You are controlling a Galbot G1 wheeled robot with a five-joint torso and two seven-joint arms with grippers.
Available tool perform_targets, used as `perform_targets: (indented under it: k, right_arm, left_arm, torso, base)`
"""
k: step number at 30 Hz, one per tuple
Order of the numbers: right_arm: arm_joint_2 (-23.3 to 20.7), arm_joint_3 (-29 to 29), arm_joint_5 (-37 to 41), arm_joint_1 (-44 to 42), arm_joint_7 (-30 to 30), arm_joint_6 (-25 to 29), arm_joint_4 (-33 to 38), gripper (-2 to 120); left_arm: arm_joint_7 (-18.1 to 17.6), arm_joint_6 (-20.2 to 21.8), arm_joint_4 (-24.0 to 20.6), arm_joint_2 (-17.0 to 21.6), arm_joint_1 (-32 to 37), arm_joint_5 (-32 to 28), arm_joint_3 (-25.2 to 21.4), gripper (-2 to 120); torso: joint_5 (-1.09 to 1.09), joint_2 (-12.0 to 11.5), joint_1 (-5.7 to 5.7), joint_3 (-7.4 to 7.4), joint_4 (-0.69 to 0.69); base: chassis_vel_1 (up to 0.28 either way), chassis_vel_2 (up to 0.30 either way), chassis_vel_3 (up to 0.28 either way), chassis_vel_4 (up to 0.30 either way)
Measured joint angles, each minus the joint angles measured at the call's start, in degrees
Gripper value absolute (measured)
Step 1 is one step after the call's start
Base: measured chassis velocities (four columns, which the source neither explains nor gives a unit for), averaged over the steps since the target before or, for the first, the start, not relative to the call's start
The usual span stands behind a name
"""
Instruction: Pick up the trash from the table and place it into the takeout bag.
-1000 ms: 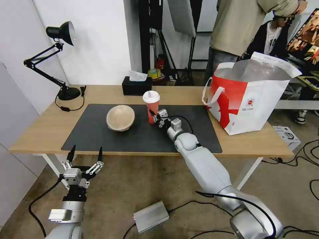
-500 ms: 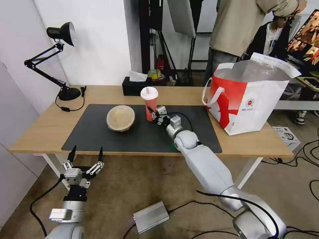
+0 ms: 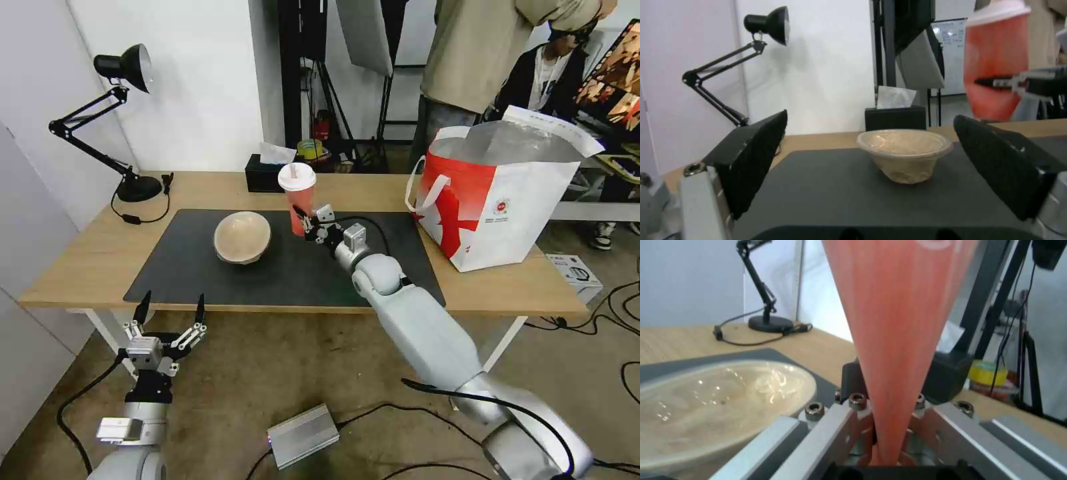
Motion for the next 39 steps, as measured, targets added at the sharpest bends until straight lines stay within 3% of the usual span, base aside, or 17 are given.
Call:
perform_targets:
  k: [21, 39]
  right_arm:
    - [-14.2, -2.4, 8.8, 2.6, 0.9, -5.8, 18.7, 2]
    - [-29.9, 2.5, 13.8, 1.5, 0.8, -6.3, 30.5, 2]
  left_arm:
    - [0.1, 0.1, -2.2, 0.0, 0.9, 0.0, -0.2, 100]
    - [0.3, 0.2, -3.4, 0.9, 1.4, 0.9, 1.6, 100]
  torso:
    - [0.01, 0.0, 0.0, 0.0, 0.01]
    - [0.01, 0.0, 0.0, 0.0, 0.0]
  base:
    - [0.0, 0.0, 0.0, 0.0]
    - [0.0, 0.0, 0.0, 0.0]
